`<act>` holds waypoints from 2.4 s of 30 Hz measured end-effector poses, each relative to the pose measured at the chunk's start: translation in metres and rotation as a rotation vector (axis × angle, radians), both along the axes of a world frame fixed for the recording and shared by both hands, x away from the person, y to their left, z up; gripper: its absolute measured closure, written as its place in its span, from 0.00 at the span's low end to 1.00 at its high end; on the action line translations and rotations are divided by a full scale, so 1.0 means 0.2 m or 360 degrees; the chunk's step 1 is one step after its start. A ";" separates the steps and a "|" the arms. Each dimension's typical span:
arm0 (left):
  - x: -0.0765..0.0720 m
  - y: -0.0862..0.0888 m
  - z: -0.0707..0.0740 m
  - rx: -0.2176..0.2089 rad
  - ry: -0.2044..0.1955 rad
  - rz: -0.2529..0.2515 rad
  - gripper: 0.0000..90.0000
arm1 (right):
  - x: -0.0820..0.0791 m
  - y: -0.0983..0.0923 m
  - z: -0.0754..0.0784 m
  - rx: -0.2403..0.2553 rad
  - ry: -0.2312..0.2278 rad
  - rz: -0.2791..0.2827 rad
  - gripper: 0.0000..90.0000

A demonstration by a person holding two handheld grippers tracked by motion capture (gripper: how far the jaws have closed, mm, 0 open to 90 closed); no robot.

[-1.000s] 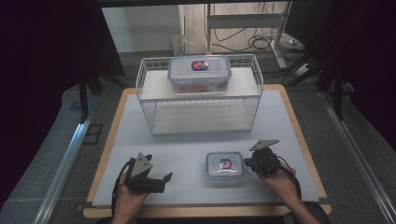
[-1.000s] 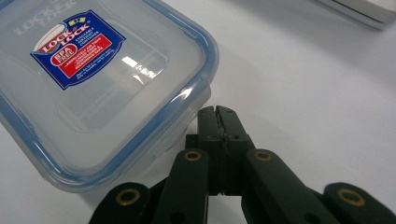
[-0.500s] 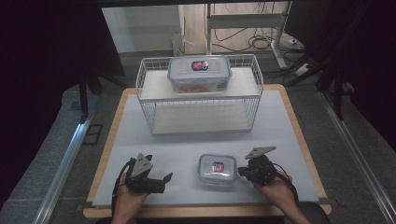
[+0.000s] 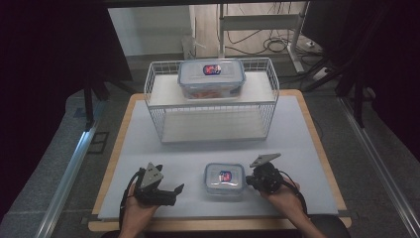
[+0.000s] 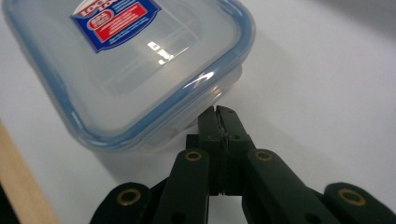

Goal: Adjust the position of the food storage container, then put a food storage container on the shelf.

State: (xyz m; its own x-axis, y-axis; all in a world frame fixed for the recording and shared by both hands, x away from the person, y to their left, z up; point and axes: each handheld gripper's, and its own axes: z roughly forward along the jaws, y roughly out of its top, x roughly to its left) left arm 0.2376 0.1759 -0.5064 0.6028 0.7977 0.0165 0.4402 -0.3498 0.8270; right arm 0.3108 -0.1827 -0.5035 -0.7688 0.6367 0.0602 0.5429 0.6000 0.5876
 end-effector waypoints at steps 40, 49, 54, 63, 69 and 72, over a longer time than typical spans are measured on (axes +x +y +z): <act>0.04 0.01 -0.07 0.0049 0.0210 0.0026 0.02 | 0.06 -0.29 0.00 0.0167 -0.0153 -0.0003 0.07; 0.07 -0.04 -0.05 -0.0050 0.0300 0.0006 0.02 | 0.05 -0.26 0.02 0.0155 -0.0164 0.0017 0.06; 0.12 -0.08 -0.03 -0.0145 0.0371 -0.0039 0.02 | 0.04 -0.23 0.03 0.0172 -0.0119 0.0021 0.03; 0.24 -0.17 0.00 -0.0263 0.0470 -0.0168 0.10 | 0.04 -0.16 0.08 0.0282 0.0066 0.0029 0.17; 0.30 -0.23 -0.02 -0.0400 0.0555 -0.0253 0.15 | 0.07 -0.10 0.06 0.0395 0.0183 0.0069 0.28; 0.33 -0.25 -0.05 -0.0453 0.0620 -0.0282 0.17 | 0.08 -0.06 0.04 0.0396 0.0237 0.0072 0.28</act>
State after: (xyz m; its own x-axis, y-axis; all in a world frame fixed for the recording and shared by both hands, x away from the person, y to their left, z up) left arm 0.3040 0.1263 -0.5163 0.6474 0.6228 -0.4394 0.6891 -0.2318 0.6866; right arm 0.3274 -0.1956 -0.4959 -0.7671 0.5534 0.3244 0.6101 0.4731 0.6356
